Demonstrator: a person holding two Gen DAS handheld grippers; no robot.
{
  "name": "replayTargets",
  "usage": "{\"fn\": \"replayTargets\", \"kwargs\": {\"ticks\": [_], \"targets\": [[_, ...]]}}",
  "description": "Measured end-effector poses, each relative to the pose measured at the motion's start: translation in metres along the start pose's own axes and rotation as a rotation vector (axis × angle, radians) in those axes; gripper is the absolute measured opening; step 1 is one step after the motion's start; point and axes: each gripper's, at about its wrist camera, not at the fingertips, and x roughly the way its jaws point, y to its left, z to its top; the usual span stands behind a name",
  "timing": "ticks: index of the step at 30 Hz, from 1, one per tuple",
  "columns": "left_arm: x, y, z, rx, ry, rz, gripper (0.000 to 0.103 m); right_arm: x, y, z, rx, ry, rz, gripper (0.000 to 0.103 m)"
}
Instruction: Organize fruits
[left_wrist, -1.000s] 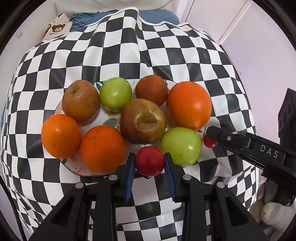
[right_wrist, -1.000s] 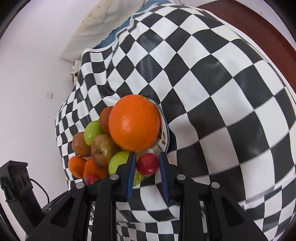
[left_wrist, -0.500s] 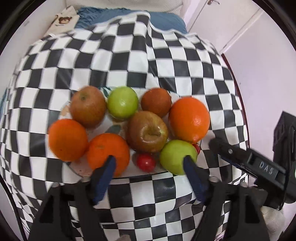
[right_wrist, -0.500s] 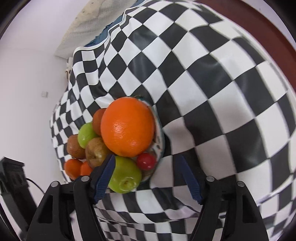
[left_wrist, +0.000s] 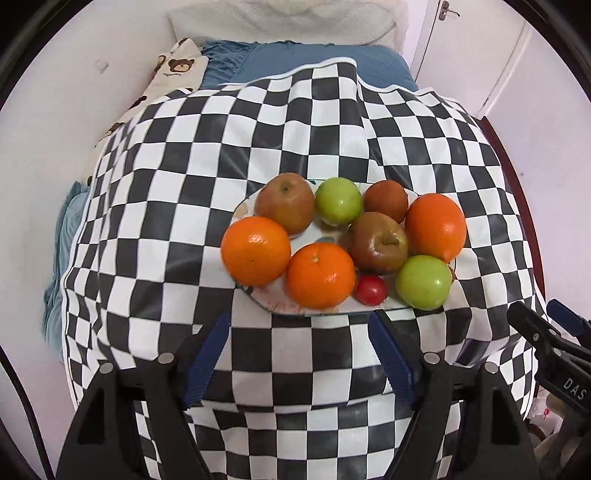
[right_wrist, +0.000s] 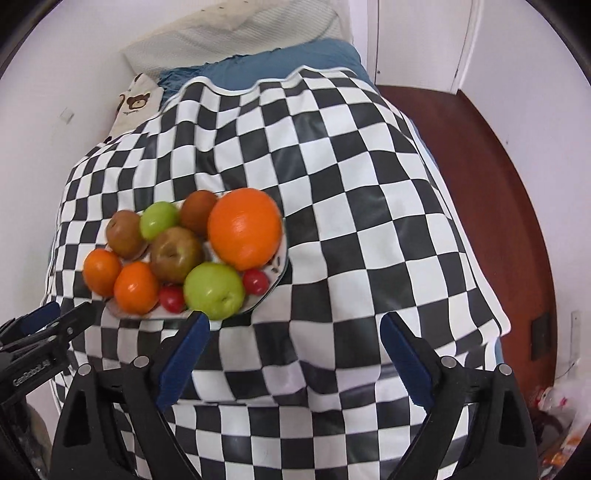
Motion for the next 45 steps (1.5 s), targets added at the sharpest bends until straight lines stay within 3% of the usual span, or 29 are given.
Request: {"fn": "replayTargets", "kwargs": {"ticks": [5, 6, 8, 20, 27, 35, 45], "targets": [[-0.024, -0.002, -0.007, -0.006, -0.039, -0.009, 0.078, -0.032, 0.011, -0.006, -0.006, -0.048, -0.013, 0.098], [-0.032, -0.002, -0.01, -0.004, -0.046, -0.014, 0.09, -0.041, 0.012, -0.007, -0.006, -0.056, -0.014, 0.098], [-0.046, -0.002, -0.014, -0.001, -0.07, -0.009, 0.1, -0.058, 0.013, -0.01, -0.01, -0.078, -0.012, 0.098], [-0.154, 0.003, -0.05, 0.012, -0.239, -0.037, 0.1, -0.178, 0.032, -0.046, -0.082, -0.246, -0.01, 0.1], [-0.195, 0.007, -0.071, 0.009, -0.275, -0.052, 0.1, -0.232, 0.043, -0.067, -0.109, -0.307, 0.008, 0.1], [-0.223, 0.014, -0.088, -0.027, -0.299, -0.087, 0.1, -0.271, 0.051, -0.083, -0.126, -0.355, 0.006, 0.1], [-0.233, 0.013, -0.095, -0.023, -0.312, -0.084, 0.1, -0.283, 0.051, -0.088, -0.127, -0.359, 0.003, 0.1]]}}
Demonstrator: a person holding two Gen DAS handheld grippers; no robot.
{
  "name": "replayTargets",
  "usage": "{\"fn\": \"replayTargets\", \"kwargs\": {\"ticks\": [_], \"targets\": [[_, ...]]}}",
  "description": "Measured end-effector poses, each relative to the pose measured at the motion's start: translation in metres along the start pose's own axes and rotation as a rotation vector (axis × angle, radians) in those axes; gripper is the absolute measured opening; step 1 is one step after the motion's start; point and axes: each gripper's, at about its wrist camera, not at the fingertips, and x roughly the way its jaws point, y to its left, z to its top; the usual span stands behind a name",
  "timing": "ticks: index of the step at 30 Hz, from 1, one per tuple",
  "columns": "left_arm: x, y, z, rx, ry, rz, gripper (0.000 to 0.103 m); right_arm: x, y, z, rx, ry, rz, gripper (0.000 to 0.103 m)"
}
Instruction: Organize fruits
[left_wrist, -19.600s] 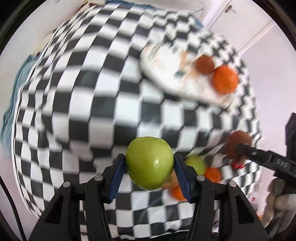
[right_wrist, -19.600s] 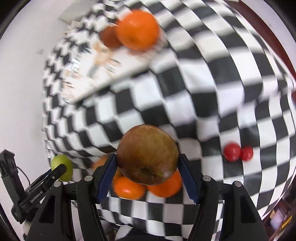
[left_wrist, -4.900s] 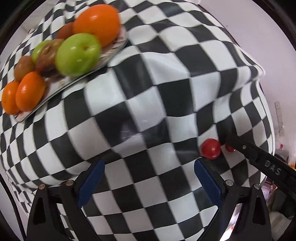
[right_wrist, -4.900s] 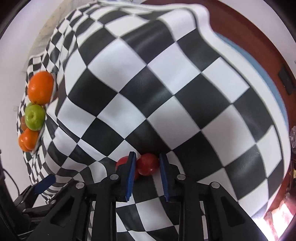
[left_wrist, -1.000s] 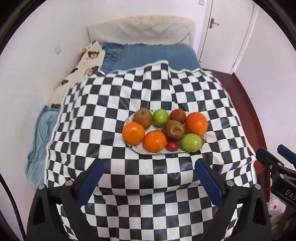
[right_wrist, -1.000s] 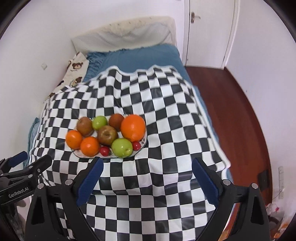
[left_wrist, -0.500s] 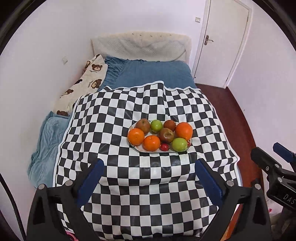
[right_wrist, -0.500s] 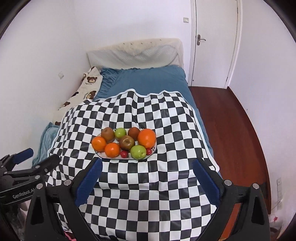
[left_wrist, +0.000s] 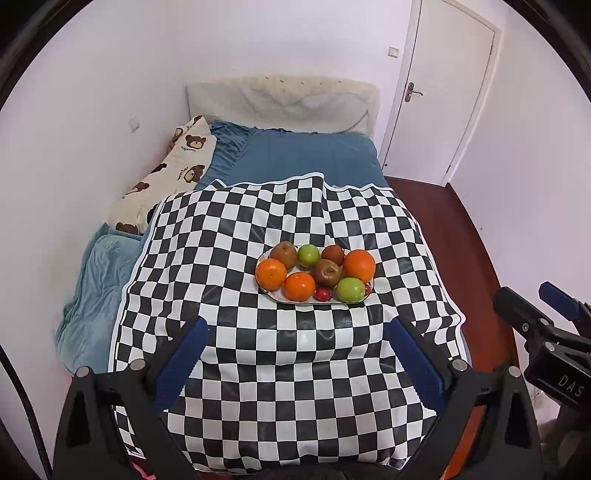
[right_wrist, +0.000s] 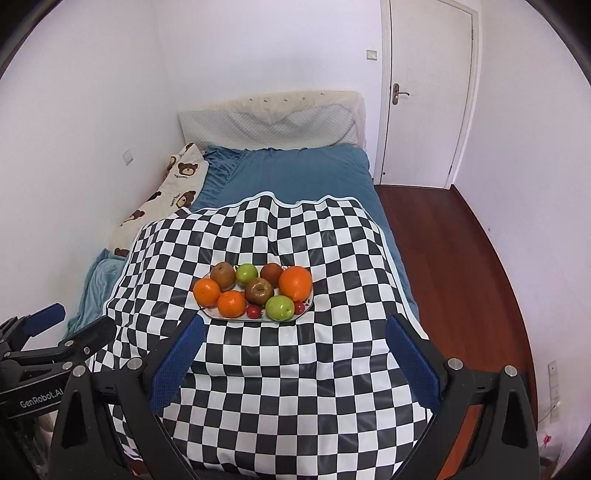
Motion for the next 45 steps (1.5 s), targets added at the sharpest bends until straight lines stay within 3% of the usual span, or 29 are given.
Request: {"fn": "replayTargets", "kwargs": {"ticks": [13, 33, 45], "targets": [[0.009, 0.004, 0.011, 0.002, -0.017, 0.039, 0.1, 0.021, -0.003, 0.0, 0.016, 0.022, -0.006, 0.1], [0.12, 0.011, 0.021, 0.005, 0.039, 0.128, 0.1, 0.139, -0.004, 0.002, 0.025, 0.068, -0.07, 0.1], [0.143, 0.008, 0.012, 0.018, 0.044, 0.141, 0.1, 0.172, -0.006, -0.011, 0.027, 0.092, -0.093, 0.1]]}}
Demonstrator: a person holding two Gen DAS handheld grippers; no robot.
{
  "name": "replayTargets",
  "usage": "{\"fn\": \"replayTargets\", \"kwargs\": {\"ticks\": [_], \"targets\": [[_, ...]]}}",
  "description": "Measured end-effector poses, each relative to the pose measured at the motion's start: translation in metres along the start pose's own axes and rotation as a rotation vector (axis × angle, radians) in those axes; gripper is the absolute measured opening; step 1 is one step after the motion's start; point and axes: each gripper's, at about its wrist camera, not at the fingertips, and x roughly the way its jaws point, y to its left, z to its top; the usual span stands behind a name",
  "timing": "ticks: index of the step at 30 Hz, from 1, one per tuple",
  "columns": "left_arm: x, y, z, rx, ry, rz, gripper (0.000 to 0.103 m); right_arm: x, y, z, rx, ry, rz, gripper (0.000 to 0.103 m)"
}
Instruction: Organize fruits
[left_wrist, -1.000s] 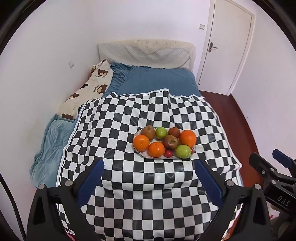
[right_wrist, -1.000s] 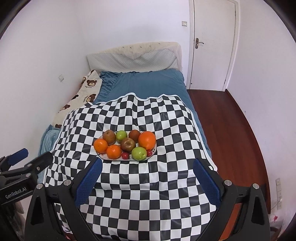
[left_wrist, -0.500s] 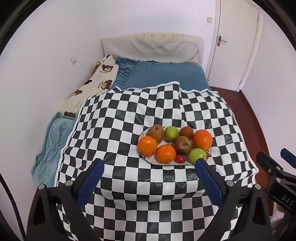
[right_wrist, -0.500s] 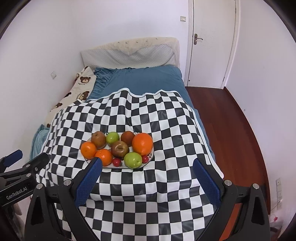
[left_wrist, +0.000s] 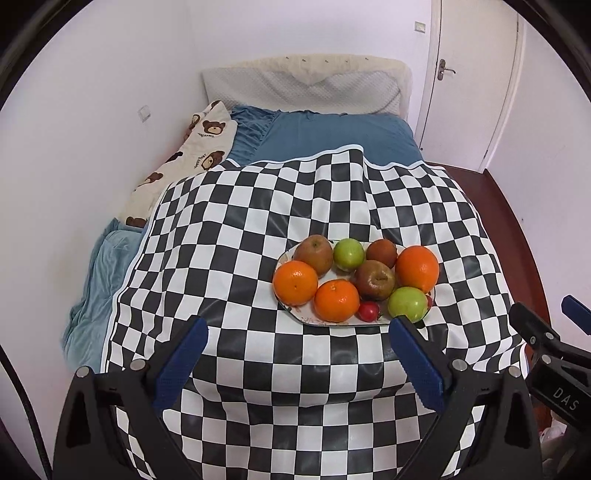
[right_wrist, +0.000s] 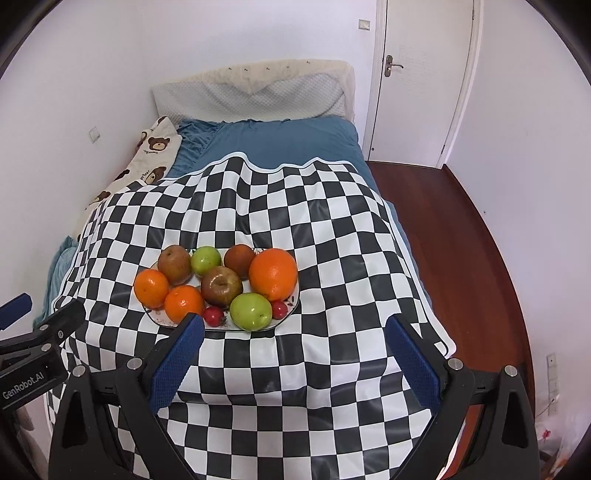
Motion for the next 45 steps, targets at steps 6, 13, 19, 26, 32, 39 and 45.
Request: {"fn": "replayTargets", "kwargs": {"ticks": [6, 13, 19, 26, 32, 39, 45], "targets": [[0.0024, -0.0016, -0.0018, 0.007, 0.002, -0.001, 0.1, 0.0035, -0.0013, -0.0049, 0.013, 0.007, -0.004, 0.1], [0.0036, -0.0021, -0.0023, 0.007, 0.001, -0.003, 0.1, 0.0022, -0.0016, -0.0042, 0.011, 0.006, -0.004, 0.1], [0.0046, -0.0016, -0.0032, 0.005, 0.004, -0.004, 0.1, 0.0016, -0.0019, -0.0053, 0.012, 0.002, -0.007, 0.1], [0.0054, -0.0016, -0.0046, 0.007, 0.001, -0.006, 0.1, 0.0041, -0.0012, -0.0058, 0.014, 0.008, -0.007, 0.1], [0.0055, -0.0024, -0.0054, 0.012, 0.001, -0.012, 0.1, 0.004, -0.0013, -0.0062, 0.017, 0.011, -0.006, 0.1], [0.0058, -0.0067, -0.0064, 0.024, 0.005, -0.024, 0.1, 0.0047, -0.0021, -0.0074, 0.011, 0.006, -0.004, 0.1], [0.0058, -0.0063, -0.0065, 0.025, 0.004, -0.026, 0.1, 0.0049, -0.0013, -0.0077, 0.01, 0.006, -0.003, 0.1]]}}
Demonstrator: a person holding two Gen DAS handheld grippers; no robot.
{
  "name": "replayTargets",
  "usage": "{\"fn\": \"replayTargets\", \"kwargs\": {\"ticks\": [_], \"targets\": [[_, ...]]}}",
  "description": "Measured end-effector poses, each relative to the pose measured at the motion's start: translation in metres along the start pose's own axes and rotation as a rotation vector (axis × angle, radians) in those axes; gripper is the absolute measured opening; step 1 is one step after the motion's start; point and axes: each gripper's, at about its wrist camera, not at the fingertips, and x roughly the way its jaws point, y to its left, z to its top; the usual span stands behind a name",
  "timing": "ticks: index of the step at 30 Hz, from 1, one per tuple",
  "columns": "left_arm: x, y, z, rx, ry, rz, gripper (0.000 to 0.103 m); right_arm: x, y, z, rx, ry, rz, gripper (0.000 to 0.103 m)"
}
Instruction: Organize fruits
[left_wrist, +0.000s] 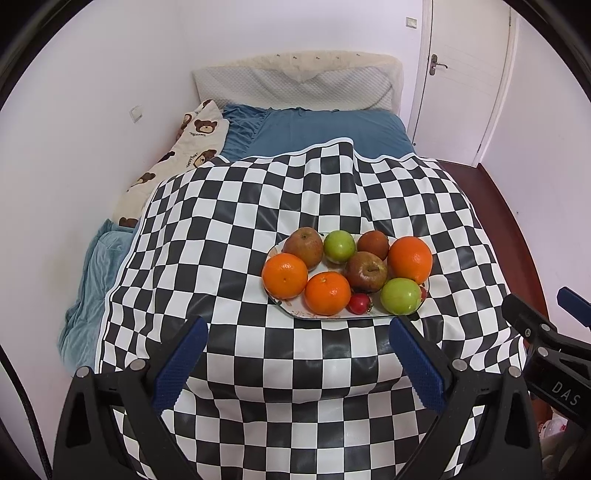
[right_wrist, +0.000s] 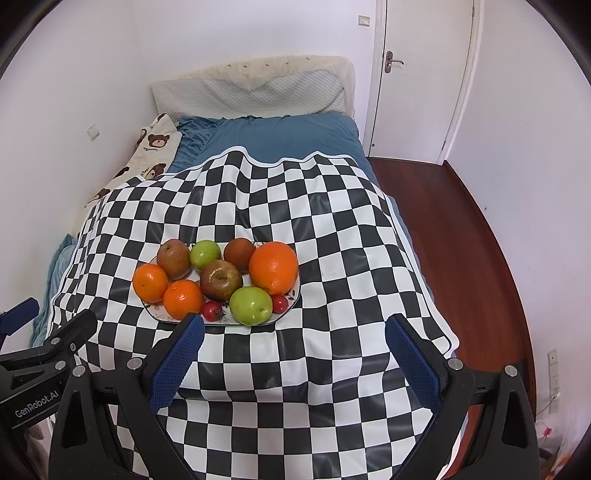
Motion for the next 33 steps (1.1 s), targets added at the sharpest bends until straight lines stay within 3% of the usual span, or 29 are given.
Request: {"fn": "replayTargets", "kwargs": {"ticks": [33], "targets": [[-0.0078, 0.0014, 0.0035, 0.01, -0.023, 0.004, 0.1, -0.0028, 0.0012, -0.0038, 0.011, -0.006, 0.002, 0.1]]}}
